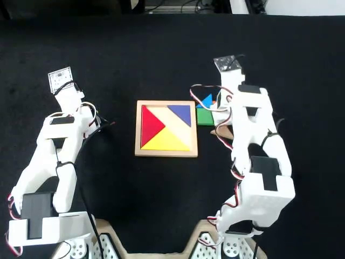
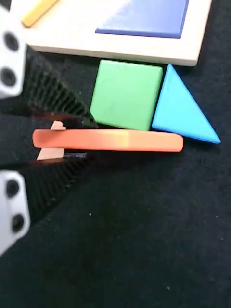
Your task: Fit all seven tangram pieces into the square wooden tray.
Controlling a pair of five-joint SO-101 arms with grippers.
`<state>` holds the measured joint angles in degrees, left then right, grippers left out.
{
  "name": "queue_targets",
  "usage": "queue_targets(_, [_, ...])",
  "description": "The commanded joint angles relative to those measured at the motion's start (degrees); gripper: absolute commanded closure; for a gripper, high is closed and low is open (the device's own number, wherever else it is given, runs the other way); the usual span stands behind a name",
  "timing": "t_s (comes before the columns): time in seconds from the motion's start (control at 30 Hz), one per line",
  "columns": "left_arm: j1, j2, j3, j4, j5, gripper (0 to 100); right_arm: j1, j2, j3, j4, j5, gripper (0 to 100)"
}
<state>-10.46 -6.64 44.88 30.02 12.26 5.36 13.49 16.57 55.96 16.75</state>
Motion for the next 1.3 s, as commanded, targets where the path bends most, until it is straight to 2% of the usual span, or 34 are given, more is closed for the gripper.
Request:
queue_targets(0.0, [-0.1,-0.3,-0.4,-1.0,-0.6,87,1.1,-3.6,-2.9,1.0,0.1,97.7])
queue_targets(0.23, [-0.1,-0.3,-0.4,-1.0,-0.6,87,-1.6,-10.9,-2.4,10.2,-0.1,98.7])
queue_targets(0.37, [-0.1,-0.3,-0.4,-1.0,-0.6,87,-6.2,-17.3,-1.1,13.6,-7.1,98.8])
queue_targets(0.57, [-0.1,-0.3,-0.4,-1.0,-0.6,87,-17.1,-21.9,7.5,8.2,-14.5,98.8])
queue_targets(0.67, [-0.1,-0.3,-0.4,-1.0,-0.6,87,-19.9,-20.8,10.3,2.4,-16.7,98.7])
queue_targets(0.77, [-0.1,-0.3,-0.4,-1.0,-0.6,87,-22.1,-18.5,10.8,1.1,-16.9,98.7])
queue_targets(1.27, [-0.1,-0.3,-0.4,-1.0,-0.6,87,-23.6,-15.0,12.7,-1.1,-19.8,98.7])
